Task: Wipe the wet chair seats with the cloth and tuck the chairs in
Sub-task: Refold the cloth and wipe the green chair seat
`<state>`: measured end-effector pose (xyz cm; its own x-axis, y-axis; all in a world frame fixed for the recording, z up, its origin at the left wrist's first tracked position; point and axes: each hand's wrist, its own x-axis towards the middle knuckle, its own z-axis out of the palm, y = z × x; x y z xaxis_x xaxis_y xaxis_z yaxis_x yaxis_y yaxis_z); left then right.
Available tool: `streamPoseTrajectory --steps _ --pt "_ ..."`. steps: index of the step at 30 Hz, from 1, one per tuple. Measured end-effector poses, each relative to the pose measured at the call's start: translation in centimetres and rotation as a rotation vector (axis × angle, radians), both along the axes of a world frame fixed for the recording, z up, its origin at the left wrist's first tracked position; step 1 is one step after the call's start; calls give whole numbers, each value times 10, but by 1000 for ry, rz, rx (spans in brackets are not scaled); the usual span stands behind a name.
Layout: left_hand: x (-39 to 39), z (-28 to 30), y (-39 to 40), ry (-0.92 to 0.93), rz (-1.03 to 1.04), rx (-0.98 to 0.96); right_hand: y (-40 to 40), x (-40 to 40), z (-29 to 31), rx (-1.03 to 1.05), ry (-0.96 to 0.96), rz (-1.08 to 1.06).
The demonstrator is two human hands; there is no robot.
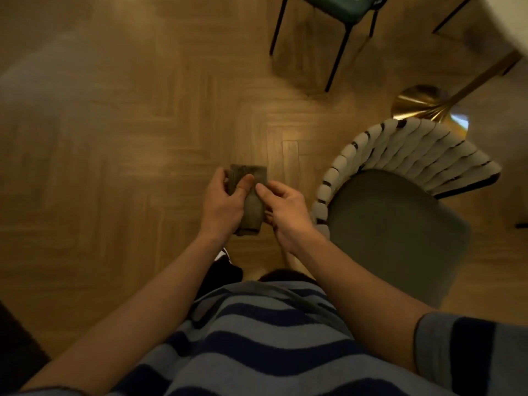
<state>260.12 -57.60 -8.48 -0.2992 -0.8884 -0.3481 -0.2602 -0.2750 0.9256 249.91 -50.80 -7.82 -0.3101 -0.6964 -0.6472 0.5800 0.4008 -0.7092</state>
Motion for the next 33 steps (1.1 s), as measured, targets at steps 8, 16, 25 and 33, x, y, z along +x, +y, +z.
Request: streamPoseTrajectory --steps 8,16,25,33 --pt "-15 7 -116 11 -308 23 -94 1 6 48 35 -299" --pt "-96 2 -218 -135 -489 -216 -192 -59 -3 52 -33 -477" --pt "-201 0 -345 -39 -506 225 -314 -167 -16 52 103 -480" --pt "-294 -2 -475 -39 -612 197 -425 -260 -19 48 -94 -489"
